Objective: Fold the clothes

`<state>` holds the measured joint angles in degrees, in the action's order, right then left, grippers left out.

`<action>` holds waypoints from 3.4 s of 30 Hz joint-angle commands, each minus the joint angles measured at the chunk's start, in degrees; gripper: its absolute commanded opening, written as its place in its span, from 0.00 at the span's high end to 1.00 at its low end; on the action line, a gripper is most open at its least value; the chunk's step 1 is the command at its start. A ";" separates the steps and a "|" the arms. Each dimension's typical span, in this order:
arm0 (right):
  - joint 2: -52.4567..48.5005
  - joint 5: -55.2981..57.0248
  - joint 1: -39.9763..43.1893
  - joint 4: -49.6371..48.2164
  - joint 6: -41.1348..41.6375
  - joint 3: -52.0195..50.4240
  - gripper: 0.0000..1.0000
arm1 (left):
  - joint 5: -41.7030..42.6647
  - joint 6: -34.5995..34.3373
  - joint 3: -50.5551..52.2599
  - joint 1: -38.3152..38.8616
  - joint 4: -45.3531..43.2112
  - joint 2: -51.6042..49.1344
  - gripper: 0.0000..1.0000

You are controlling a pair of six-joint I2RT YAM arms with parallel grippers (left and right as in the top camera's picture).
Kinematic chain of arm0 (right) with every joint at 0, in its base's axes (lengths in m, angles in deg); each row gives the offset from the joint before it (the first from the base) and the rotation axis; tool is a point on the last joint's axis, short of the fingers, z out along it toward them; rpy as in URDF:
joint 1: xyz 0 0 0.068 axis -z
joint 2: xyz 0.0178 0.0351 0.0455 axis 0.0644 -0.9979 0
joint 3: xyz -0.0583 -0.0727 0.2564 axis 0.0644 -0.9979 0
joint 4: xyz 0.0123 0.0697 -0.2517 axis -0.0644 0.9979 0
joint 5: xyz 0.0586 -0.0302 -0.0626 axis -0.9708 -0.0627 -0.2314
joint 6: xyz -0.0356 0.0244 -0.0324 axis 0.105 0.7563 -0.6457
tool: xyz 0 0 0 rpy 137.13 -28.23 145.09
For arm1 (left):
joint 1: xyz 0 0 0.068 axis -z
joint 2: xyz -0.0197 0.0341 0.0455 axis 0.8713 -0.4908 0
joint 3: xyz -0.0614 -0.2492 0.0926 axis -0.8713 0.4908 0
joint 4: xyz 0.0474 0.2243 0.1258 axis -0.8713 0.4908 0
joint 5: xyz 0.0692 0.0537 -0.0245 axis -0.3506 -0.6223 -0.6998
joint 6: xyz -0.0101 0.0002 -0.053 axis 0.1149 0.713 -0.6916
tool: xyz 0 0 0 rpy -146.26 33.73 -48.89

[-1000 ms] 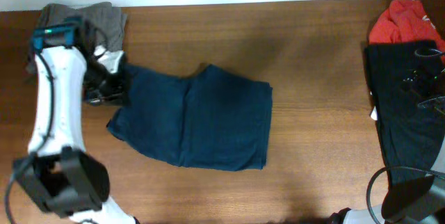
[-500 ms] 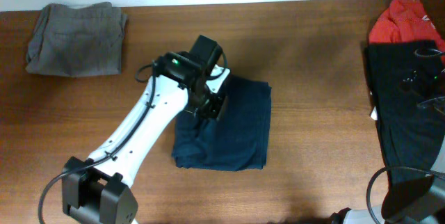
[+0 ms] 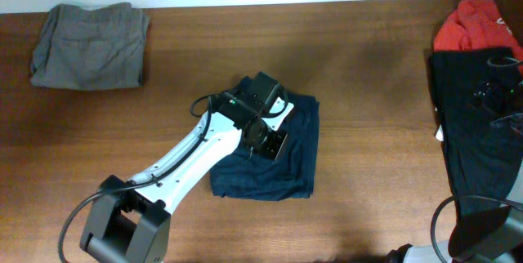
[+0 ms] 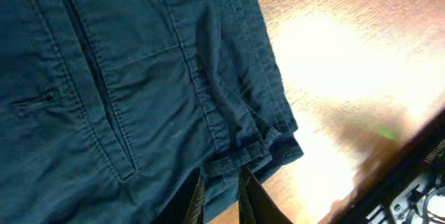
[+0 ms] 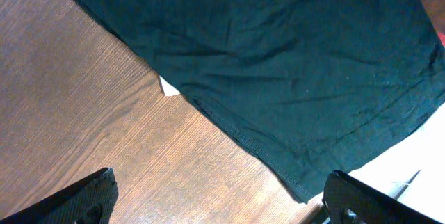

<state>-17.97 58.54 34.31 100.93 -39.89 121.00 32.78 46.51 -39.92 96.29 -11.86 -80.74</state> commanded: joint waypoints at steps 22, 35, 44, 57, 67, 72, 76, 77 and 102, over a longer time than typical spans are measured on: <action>0.20 0.37 0.17 -0.02 0.11 -0.26 0.02 | 11.32 -3.87 -1.66 11.13 -2.08 -14.40 0.99; 0.20 0.37 0.17 -0.02 0.11 -0.26 0.02 | -6.84 -6.84 -1.31 4.72 -6.78 -8.24 0.99; 0.20 0.37 0.17 -0.02 0.11 -0.26 0.02 | -2.62 -9.18 -1.16 10.08 -10.86 -16.06 0.99; 0.20 0.37 0.17 -0.02 0.11 -0.26 0.02 | 8.22 -7.61 -7.39 11.30 -9.88 -13.77 0.99; 0.20 0.37 0.17 -0.02 0.11 -0.26 0.02 | -9.99 -7.61 -10.12 -15.47 7.65 -6.95 0.00; 0.20 0.37 0.17 -0.02 0.11 -0.26 0.02 | -3.48 -4.33 -6.56 -17.49 17.05 -6.95 0.65; 0.20 0.37 0.17 -0.02 0.11 -0.26 0.02 | -8.92 -7.37 -3.45 -10.60 15.93 -6.97 0.90; 0.20 0.37 0.17 -0.02 0.11 -0.26 0.02 | -10.49 -9.07 -2.23 -9.92 15.63 -6.97 0.90; 0.20 0.37 0.17 -0.02 0.11 -0.26 0.02 | -2.12 -18.78 24.33 -2.67 0.74 9.35 0.91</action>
<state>-17.97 58.54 34.31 100.91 -39.86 121.00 28.84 30.95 -20.77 92.18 -5.11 -71.36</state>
